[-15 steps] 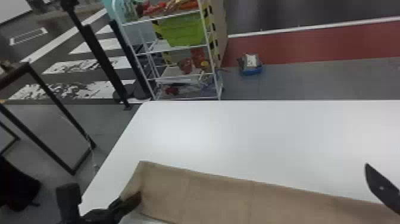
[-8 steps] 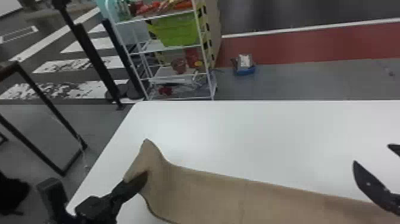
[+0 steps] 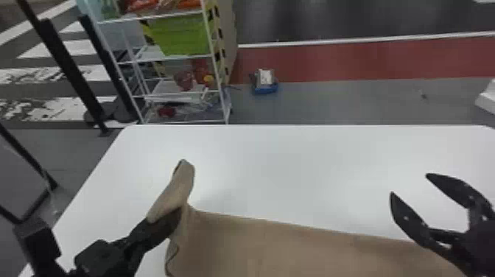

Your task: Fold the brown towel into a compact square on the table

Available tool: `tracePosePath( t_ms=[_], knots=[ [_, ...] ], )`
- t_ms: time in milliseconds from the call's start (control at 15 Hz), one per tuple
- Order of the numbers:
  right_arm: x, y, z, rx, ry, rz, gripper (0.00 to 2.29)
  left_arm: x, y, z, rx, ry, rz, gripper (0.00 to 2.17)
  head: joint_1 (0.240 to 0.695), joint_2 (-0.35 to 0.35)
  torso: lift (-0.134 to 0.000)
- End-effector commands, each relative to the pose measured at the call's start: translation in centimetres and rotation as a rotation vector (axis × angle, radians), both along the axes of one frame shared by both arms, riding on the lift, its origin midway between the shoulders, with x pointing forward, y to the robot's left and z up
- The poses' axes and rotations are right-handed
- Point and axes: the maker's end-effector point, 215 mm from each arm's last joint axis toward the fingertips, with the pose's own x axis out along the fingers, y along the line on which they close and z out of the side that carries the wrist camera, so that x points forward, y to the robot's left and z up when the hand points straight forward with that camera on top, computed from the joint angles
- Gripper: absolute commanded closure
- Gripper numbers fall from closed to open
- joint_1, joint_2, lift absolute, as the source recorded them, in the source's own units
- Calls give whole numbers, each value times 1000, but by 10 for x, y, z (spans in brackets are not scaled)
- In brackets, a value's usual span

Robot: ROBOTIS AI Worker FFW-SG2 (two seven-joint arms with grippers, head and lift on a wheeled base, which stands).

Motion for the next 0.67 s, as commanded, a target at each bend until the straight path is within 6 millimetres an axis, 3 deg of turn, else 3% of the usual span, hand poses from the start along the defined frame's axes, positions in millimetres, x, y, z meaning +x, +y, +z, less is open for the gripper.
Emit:
tracePosePath(
  t_ms=[0, 67, 333, 400, 600],
  knots=[
    [2, -12, 3, 9, -4, -22, 181, -5, -54, -1, -36, 0, -83, 1440, 695, 131, -124],
    [2, -21, 4, 5, -6, -34, 181, -5, -78, -6, -38, 2, -117, 1440, 695, 68, -124],
    [4, -64, 7, 26, 0, -101, 181, -9, -162, -10, -31, -22, -219, 1440, 695, -79, -124],
    [4, -70, 7, 23, 0, -110, 181, -11, -180, -11, -33, -21, -239, 1440, 695, -155, -124],
    [6, -86, 6, 29, 5, -132, 181, -24, -211, -22, -42, 2, -289, 1440, 695, -253, -124]
  ],
)
